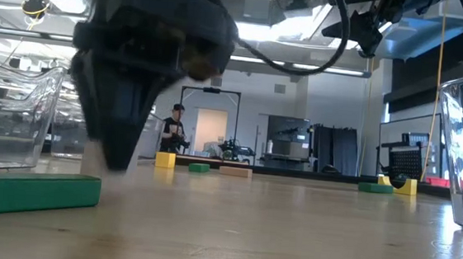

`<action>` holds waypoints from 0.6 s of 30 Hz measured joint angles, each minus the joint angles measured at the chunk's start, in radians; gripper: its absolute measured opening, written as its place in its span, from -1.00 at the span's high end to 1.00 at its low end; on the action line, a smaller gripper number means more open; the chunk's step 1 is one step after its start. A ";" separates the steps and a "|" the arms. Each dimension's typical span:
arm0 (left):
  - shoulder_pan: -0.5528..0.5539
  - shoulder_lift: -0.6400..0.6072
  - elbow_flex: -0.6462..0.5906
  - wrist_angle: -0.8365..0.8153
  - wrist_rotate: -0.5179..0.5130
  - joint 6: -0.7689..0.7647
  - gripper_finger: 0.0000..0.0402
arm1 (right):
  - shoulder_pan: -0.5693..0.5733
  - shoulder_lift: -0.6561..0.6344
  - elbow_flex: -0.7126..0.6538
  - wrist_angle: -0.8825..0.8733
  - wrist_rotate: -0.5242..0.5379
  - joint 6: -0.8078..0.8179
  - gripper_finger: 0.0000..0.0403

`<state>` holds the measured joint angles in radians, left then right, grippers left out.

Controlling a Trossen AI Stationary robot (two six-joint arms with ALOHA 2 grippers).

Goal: Sort & place blocks by color
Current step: Put the bottom brown block into the top left transparent bin

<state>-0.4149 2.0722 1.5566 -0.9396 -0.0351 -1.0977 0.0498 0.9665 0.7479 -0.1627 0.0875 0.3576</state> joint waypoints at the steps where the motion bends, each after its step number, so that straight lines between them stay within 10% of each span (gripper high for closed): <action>1: 0.009 -0.022 0.000 -0.014 -0.002 0.034 0.40 | 0.000 0.000 0.000 0.000 0.000 0.000 -0.39; 14: 0.228 -0.478 -0.009 -0.056 -0.390 0.582 0.40 | 0.000 0.000 0.000 0.001 -0.001 0.026 -0.39; 18: 0.319 -0.660 -0.145 0.164 -0.347 0.741 0.40 | 0.000 0.000 0.000 0.003 -0.001 0.027 -0.39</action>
<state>-0.0957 1.4122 1.4116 -0.7753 -0.3824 -0.3571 0.0498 0.9665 0.7479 -0.1599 0.0864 0.3843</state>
